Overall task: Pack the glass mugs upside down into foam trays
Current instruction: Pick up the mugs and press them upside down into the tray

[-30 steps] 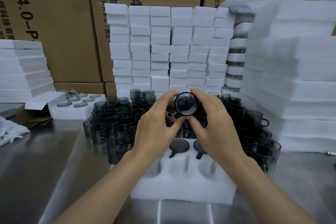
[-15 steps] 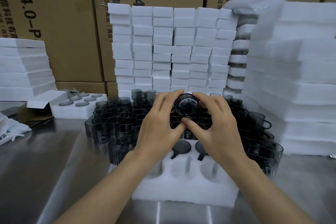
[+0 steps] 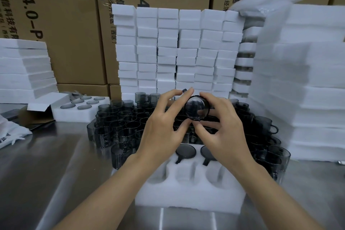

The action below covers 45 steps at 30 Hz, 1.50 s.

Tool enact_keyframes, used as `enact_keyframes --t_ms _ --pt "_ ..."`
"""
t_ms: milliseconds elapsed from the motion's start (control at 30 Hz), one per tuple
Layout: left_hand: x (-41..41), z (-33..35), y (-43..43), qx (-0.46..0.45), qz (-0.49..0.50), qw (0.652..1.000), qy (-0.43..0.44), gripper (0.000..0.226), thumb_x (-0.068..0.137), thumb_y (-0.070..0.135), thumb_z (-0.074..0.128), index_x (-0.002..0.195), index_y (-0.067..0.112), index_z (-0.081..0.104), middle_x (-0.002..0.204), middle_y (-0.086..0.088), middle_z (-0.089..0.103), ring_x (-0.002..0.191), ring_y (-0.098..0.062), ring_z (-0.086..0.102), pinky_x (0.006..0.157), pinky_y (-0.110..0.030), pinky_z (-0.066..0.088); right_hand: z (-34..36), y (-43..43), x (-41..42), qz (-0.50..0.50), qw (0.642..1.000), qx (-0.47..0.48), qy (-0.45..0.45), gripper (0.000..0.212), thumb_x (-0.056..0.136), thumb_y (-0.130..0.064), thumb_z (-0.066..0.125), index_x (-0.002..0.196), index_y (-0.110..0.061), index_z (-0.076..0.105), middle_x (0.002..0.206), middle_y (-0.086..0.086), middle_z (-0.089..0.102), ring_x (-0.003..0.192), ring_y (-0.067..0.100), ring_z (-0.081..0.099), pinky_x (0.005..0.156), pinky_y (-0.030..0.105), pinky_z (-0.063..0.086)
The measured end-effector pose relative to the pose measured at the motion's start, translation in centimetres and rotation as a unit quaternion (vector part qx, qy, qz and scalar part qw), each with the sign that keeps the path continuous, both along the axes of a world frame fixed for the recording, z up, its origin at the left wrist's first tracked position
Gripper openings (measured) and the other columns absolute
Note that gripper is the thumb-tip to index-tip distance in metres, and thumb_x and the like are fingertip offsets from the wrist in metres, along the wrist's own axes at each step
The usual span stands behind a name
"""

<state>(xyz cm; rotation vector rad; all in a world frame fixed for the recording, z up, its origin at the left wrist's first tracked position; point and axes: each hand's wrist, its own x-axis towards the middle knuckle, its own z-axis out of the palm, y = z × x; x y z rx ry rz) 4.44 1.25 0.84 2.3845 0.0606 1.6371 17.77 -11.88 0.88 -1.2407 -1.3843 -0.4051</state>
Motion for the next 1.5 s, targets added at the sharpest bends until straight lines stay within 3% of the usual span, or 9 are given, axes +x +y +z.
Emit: enact_keyframes --t_ms 233,500,633,833,1000,1067,1233,1400,1500 --pt "0.0 0.1 0.4 0.005 0.004 1.0 0.021 0.074 0.087 0.009 0.084 0.151 0.03 0.054 0.134 0.02 0.06 0.12 -0.008 0.058 0.094 -0.038 0.057 -0.3 0.2 0.2 0.008 0.999 -0.001 0.032 0.065 0.085 -0.025 0.091 0.129 -0.056 0.053 0.125 -0.021 0.056 0.106 0.012 0.074 0.07 0.022 0.064" --pt "-0.1 0.2 0.8 0.027 0.006 0.999 0.02 0.075 0.092 0.007 0.081 0.156 0.031 0.05 0.136 0.028 0.056 0.126 -0.007 0.056 0.097 -0.036 0.057 0.0 -0.2 0.8 -0.02 0.999 -0.024 -0.01 0.06 0.093 -0.013 0.083 0.141 -0.039 0.058 0.127 -0.021 0.058 0.107 0.004 0.074 0.081 0.024 0.063" --pt "-0.1 0.1 0.7 0.007 0.008 1.0 0.016 0.07 0.09 0.016 0.083 0.151 0.029 0.054 0.135 0.017 0.062 0.127 -0.007 0.057 0.095 -0.037 0.057 -0.1 0.0 0.9 -0.029 0.999 -0.025 -0.017 0.061 0.092 -0.014 0.084 0.14 -0.04 0.058 0.125 -0.022 0.058 0.11 0.004 0.072 0.086 0.029 0.063" --pt "-0.2 0.4 0.5 0.012 0.002 1.0 0.017 0.068 0.088 0.007 0.084 0.147 0.027 0.057 0.135 0.016 0.062 0.129 -0.007 0.055 0.098 -0.034 0.055 0.0 -0.1 0.6 -0.031 0.999 -0.023 -0.01 0.06 0.092 -0.021 0.085 0.134 -0.051 0.056 0.122 -0.025 0.057 0.11 0.0 0.071 0.074 0.018 0.061" --pt "-0.2 0.5 0.6 0.015 -0.02 0.999 0.031 0.068 0.088 0.003 0.083 0.148 0.024 0.058 0.142 0.011 0.057 0.134 -0.012 0.054 0.101 -0.035 0.055 -0.1 0.0 0.8 -0.058 0.998 -0.031 -0.014 0.056 0.089 -0.027 0.086 0.13 -0.048 0.055 0.121 -0.023 0.055 0.11 0.006 0.068 0.068 0.022 0.062" --pt "-0.2 0.4 0.6 0.011 -0.024 0.999 0.042 0.071 0.089 0.005 0.082 0.151 0.027 0.055 0.141 0.016 0.058 0.131 -0.009 0.053 0.101 -0.033 0.053 -0.2 0.0 1.0 -0.087 0.995 -0.042 -0.019 0.054 0.085 -0.034 0.087 0.127 -0.045 0.055 0.123 -0.026 0.05 0.115 0.006 0.062 0.071 0.027 0.063" --pt "-0.1 0.2 0.5 -0.024 -0.039 0.996 0.081 0.075 0.09 0.006 0.078 0.152 0.037 0.05 0.141 0.021 0.059 0.135 -0.009 0.052 0.102 -0.028 0.051 -0.3 0.0 1.7 -0.113 0.992 -0.047 -0.02 0.053 0.08 -0.048 0.091 0.116 -0.033 0.056 0.142 -0.021 0.049 0.129 0.004 0.055 0.098 0.035 0.056" --pt "-0.1 0.3 0.4 -0.062 -0.052 0.992 0.091 0.076 0.089 0.008 0.082 0.152 0.036 0.051 0.138 0.021 0.059 0.131 -0.008 0.054 0.103 -0.032 0.052 -0.3 0.0 1.3 -0.103 0.993 -0.057 -0.002 0.056 0.081 -0.057 0.087 0.125 -0.044 0.055 0.122 -0.022 0.061 0.121 0.005 0.061 0.095 0.026 0.053" --pt "-0.1 0.7 0.2 -0.156 -0.12 0.976 0.093 0.075 0.092 0.009 0.082 0.156 0.036 0.052 0.13 0.028 0.057 0.131 -0.006 0.054 0.094 -0.034 0.059 0.1 -0.3 1.1 -0.101 0.993 -0.048 0.021 0.052 0.08 -0.06 0.084 0.122 -0.046 0.056 0.123 -0.022 0.064 0.122 0.005 0.061 0.094 0.025 0.051"
